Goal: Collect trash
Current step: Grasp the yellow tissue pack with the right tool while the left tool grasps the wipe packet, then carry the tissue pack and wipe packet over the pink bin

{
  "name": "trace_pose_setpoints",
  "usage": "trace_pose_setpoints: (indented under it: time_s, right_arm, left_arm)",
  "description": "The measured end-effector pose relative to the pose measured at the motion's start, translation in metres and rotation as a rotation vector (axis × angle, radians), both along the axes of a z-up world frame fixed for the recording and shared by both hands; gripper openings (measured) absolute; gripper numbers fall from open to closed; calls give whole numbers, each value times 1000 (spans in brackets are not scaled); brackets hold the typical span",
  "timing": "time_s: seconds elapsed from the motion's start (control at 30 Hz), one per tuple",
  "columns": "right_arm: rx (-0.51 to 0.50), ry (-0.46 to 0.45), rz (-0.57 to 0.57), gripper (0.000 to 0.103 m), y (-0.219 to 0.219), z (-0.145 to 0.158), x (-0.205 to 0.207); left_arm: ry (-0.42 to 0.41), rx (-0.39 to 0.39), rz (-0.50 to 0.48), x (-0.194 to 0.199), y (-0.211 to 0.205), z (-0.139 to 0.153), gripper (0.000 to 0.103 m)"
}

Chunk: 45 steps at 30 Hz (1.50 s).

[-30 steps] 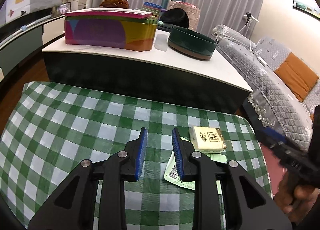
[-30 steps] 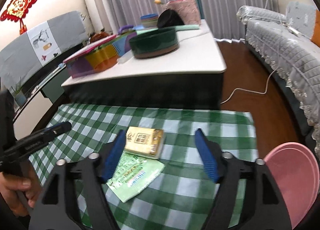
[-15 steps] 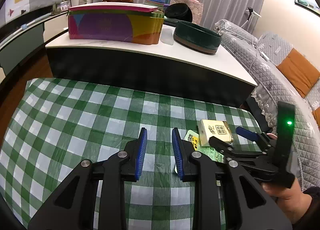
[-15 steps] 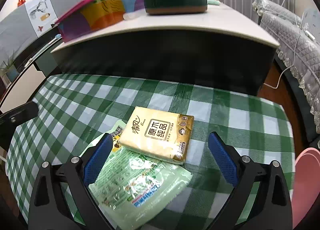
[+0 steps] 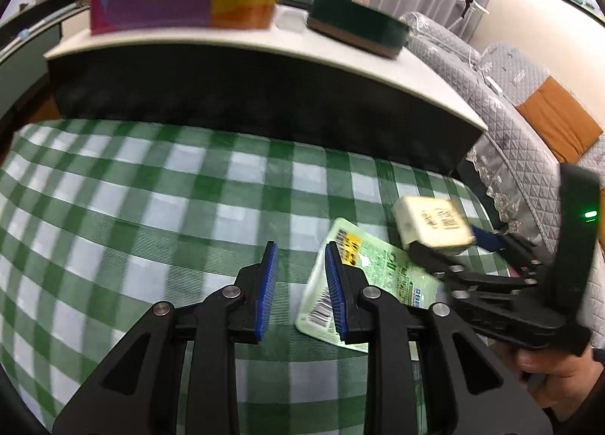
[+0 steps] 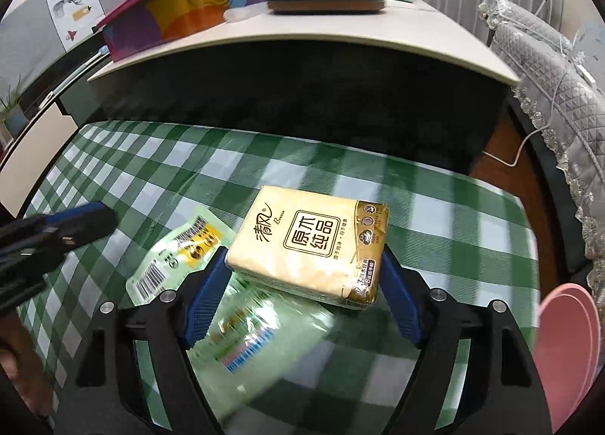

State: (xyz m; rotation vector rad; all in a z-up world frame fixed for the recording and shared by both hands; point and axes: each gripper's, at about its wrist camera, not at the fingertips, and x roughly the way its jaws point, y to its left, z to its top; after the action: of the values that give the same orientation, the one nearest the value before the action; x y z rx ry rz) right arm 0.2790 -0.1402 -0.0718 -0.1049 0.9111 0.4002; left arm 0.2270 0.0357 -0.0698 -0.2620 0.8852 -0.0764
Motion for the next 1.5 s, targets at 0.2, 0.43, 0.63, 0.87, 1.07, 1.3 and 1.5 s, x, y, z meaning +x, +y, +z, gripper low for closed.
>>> trace_pose_setpoints:
  time_s: [0.2,0.43,0.63,0.87,1.07,1.3,1.5]
  right_arm:
    - [1,-2,-14,76,-34,12,-12]
    - [6,-11,-17,76,-61,25,-30]
    - [11,-26,-40,76,-77,37,-42]
    - [7,-77,-54,76,-85,58,-63]
    - [1,-102,-72,76,-91,69,-80]
    - [4,-143,-93,76,-104,85,-99]
    - [21,-150,-152,76,-128,94,-105]
  left_arm:
    - [44,38,-54,10,-22,-20,26]
    - [35,52,-114,7,-36,-22,12]
    - [-16,89,-149,-2,-45,-5,7]
    - [-77,98,-177,-20,-52,18,4]
    - [-126,99,-189,-35,-57,38,2]
    - [-182,105,-188,-50,-64,60,1]
    - [-209,99,-182,-56,-68,71,1]
